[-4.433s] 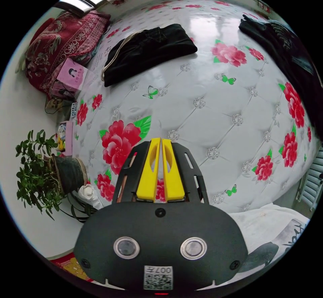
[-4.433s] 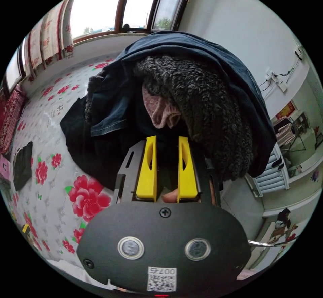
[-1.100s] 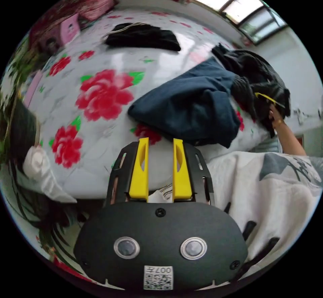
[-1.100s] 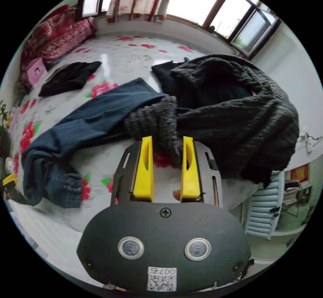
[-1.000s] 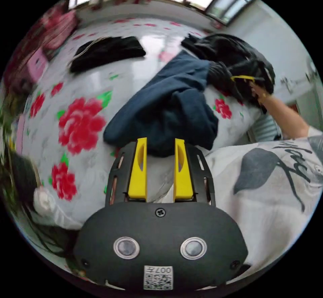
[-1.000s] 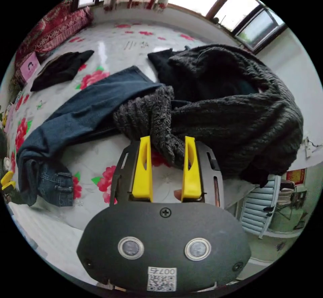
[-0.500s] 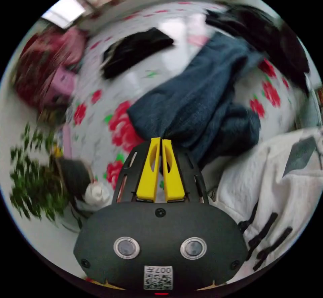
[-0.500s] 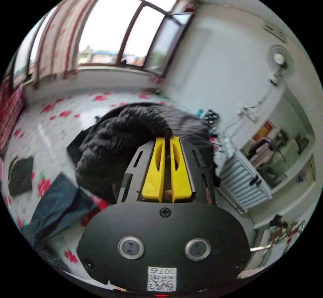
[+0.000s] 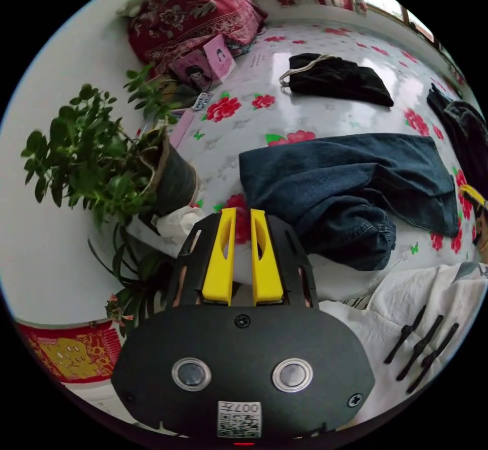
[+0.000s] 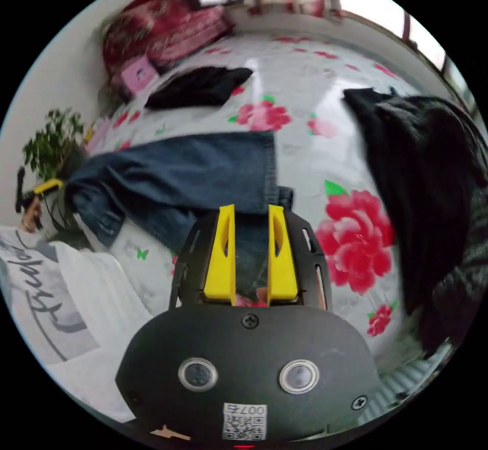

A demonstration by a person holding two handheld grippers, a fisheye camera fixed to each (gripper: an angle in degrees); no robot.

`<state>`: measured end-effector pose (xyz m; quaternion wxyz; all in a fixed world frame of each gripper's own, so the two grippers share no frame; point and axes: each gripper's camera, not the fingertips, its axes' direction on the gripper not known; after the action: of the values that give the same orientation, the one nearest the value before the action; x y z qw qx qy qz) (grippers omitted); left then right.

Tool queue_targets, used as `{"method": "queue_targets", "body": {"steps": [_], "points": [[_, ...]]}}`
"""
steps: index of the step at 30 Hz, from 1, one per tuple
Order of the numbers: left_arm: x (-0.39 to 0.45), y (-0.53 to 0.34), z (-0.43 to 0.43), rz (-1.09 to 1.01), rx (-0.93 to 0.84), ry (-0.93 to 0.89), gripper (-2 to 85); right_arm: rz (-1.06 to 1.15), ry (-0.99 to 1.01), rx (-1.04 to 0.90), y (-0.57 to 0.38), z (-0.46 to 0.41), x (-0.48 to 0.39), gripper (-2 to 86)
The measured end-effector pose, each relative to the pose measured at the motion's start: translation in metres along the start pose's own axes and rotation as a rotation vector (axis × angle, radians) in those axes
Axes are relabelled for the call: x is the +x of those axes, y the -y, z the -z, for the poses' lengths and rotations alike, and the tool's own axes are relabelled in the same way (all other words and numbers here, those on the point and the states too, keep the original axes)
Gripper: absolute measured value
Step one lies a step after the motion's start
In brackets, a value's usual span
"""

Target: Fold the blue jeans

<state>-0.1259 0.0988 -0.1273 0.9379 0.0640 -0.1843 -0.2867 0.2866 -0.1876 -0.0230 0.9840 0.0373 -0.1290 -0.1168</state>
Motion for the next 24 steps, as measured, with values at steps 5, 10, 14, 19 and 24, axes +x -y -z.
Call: {"method": "queue_targets", "body": {"steps": [5, 10, 14, 19, 24], "points": [[-0.05, -0.011, -0.022, 0.131, -0.008, -0.229, 8.6, 0.087, -0.044, -0.096, 0.043, -0.044, -0.034, 8.2], [-0.03, 0.019, -0.103, 0.096, -0.144, -0.467, 11.9, 0.015, -0.033, -0.159, 0.055, -0.066, -0.033, 6.2], [0.036, 0.047, -0.118, -0.119, -0.205, -0.341, 2.1, 0.032, -0.089, -0.157, 0.041, -0.046, -0.041, 1.4], [0.102, 0.014, -0.047, -0.763, -0.074, -0.317, -0.7, -0.025, -0.428, -0.041, -0.061, 0.046, -0.03, 0.2], [0.047, 0.023, -0.051, -0.485, -0.025, -0.48, 0.1, -0.335, -0.449, -0.145, -0.151, 0.064, 0.017, 0.9]]}}
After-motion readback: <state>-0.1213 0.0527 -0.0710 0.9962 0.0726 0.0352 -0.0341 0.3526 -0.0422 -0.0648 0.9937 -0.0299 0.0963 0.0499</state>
